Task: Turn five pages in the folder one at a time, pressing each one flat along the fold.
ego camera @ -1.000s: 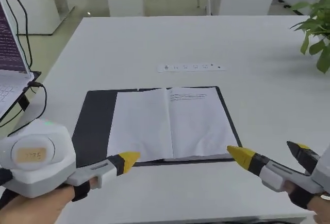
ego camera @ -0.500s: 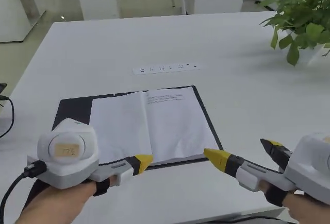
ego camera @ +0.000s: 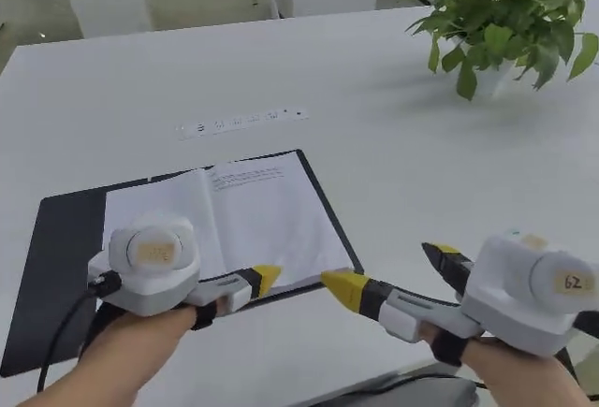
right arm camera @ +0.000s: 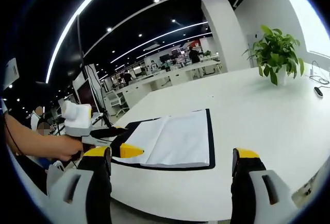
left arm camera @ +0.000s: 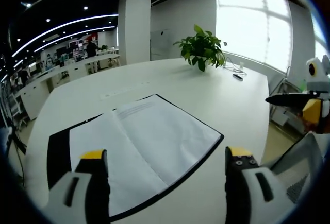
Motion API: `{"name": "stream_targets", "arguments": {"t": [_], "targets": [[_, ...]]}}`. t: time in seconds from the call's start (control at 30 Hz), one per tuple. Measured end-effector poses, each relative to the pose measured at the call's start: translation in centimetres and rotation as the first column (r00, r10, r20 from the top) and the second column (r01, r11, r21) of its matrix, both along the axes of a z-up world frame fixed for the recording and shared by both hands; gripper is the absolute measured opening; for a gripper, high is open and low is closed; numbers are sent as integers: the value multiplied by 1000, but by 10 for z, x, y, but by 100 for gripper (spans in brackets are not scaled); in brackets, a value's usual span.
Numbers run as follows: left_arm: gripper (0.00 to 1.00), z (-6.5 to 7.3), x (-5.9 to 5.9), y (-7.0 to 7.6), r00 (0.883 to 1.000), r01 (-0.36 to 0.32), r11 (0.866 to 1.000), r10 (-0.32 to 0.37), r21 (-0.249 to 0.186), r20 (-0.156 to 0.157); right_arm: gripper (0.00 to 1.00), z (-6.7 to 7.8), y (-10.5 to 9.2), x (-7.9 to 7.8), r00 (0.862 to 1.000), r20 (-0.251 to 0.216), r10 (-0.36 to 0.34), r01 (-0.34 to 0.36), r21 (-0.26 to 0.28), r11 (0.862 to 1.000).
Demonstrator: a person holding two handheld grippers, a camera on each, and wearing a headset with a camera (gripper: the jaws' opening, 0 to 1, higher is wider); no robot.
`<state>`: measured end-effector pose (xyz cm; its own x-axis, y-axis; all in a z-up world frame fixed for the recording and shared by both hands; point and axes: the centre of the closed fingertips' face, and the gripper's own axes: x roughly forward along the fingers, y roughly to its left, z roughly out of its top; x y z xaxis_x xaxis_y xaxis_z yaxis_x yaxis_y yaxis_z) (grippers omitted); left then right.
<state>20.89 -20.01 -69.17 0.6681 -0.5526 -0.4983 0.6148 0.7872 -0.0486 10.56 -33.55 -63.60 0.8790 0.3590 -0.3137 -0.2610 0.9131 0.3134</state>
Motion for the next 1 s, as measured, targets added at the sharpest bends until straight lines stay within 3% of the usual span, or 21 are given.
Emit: {"name": "stream_targets", "arguments": {"t": [0.27,0.5,0.6,0.73,0.87,1.0], "targets": [[83,-27,13,-36,999,42,999,-41,20,-18,97,-1,-4,2,1000,1,-8,8,25,1000],[74,-45,24,-60,998,59,998,-58,21,-25,97,-7,-1,2,1000,-9,12,-11,7,1000],[67,-58,29,-65,998,56,997,-54,46,-33,96,-11,1,1,1000,-19,17,-17,3,1000],[60,-68,34,-70,998,32,999,-31,39,-47,96,-15,1,0,999,-29,31,-32,-9,999],[57,-69,33,-77,999,25,999,-24,32,-40,95,-16,-5,2,999,-35,18,-18,2,1000],[56,-76,33,-80,998,2,1000,-1,22,-60,94,-20,-10,5,999,-48,6,-5,14,1000]]}}
